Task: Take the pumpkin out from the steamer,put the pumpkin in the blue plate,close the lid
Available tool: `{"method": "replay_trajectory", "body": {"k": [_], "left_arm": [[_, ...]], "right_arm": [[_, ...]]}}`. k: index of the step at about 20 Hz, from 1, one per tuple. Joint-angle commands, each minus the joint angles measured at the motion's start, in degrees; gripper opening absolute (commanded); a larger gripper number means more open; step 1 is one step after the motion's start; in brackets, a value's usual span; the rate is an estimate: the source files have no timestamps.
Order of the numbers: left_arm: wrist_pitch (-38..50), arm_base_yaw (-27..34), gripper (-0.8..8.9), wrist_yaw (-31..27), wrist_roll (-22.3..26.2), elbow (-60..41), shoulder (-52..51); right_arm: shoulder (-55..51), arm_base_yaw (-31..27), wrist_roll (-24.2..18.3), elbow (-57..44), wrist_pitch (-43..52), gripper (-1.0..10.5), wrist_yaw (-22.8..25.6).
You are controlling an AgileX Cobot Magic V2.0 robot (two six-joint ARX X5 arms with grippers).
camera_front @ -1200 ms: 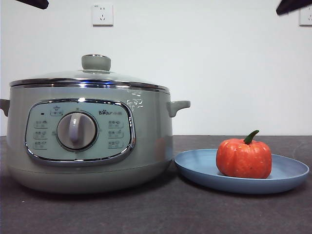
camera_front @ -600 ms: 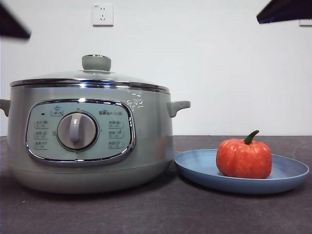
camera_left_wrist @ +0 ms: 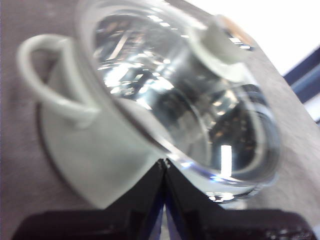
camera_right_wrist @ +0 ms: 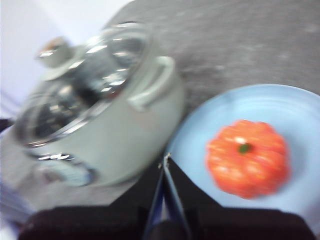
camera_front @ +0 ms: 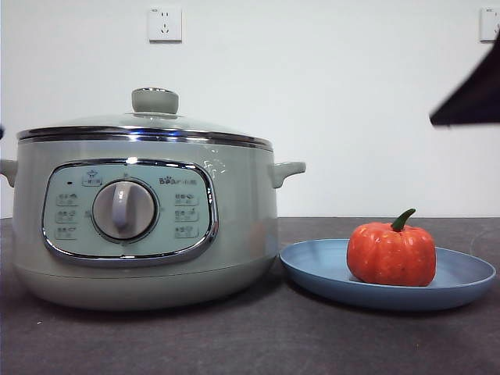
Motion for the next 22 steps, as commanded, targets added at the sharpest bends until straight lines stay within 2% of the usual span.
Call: {"method": "replay_trajectory", "body": {"k": [1, 2, 4, 6, 8, 10, 14, 16, 20, 22], "left_arm": [[0.6, 2.0, -0.10, -2.4, -0.3, -0.5, -0.3], [0.7, 2.6, -0.10, -4.0, -0.3, -0.5, -0.3], [2.0, 3.5, -0.11, -3.5, 0.3, -1.0, -0.3], [5.2, 4.7, -0.11, 1.2, 0.0, -2.7, -0.2], [6.9, 5.8, -0.10, 3.4, -1.7, -4.2, -0.2], [5.7, 6.2, -0.09, 2.5, -0.6, -4.4, -0.2], [5.5, 6.2, -0.08, -1.7, 2.4, -4.4, -0.2], [5.5, 6.2, -0.08, -4.4, 2.4, -4.4, -0.2], [5.3, 6.2, -0.03, -4.2, 2.4, -4.4, -0.2], [5.3, 6.2, -0.03, -4.1, 2.4, -4.4, -0.2]], "right_arm": [[0.2, 0.0, 1.0, -1.4, 0.8, -0.2, 4.9], [0.3, 0.0, 1.1, -1.9, 1.6, -0.2, 5.1], [0.4, 0.0, 1.6, -3.1, 3.9, -0.2, 3.2], [1.2, 0.0, 1.6, -4.0, 5.3, -0.2, 4.8], [2.4, 0.0, 1.6, -4.2, 6.1, -0.2, 6.6], [2.8, 0.0, 1.6, -4.2, 6.4, -0.2, 10.5], [2.8, 0.0, 1.6, -4.2, 6.1, -0.2, 22.2], [2.8, 0.0, 1.6, -4.2, 6.0, -0.2, 27.2], [2.8, 0.0, 3.0, -4.2, 5.8, -0.2, 32.4], [2.8, 0.0, 3.0, -4.2, 5.8, -0.2, 32.4]]}}
